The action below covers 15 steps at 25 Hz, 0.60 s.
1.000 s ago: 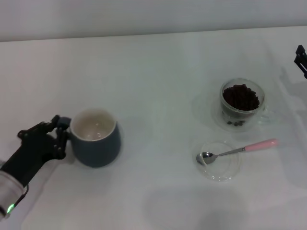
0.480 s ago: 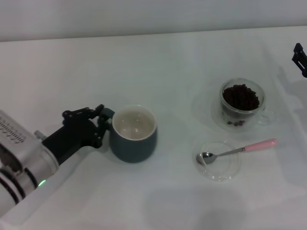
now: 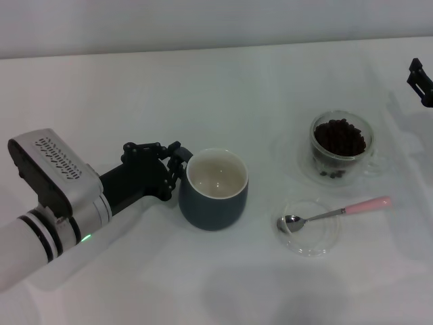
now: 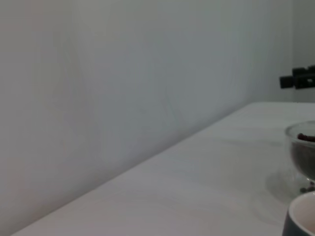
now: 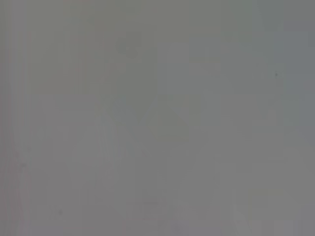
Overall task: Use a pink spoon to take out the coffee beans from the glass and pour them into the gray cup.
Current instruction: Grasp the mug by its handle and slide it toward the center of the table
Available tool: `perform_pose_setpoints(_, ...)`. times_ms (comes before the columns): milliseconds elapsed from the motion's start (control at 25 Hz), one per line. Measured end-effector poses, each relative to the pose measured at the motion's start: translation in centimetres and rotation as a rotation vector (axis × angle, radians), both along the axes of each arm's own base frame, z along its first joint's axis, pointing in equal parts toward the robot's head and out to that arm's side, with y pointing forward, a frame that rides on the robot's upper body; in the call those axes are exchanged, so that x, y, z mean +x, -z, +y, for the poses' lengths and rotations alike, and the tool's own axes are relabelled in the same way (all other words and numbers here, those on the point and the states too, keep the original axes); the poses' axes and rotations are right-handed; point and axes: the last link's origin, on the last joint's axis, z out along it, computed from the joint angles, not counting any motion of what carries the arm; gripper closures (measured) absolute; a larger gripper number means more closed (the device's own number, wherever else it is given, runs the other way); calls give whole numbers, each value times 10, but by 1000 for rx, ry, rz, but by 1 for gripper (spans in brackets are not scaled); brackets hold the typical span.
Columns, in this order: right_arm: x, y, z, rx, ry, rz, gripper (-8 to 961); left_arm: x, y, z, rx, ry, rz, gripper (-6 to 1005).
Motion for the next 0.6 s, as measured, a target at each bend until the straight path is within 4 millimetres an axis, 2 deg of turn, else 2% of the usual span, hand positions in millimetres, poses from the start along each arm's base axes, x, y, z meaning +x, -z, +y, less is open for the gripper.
perform_pose_setpoints(600, 0, 1, -1, -3, 1, 0, 98, -6, 1, -5, -4, -13, 14, 882)
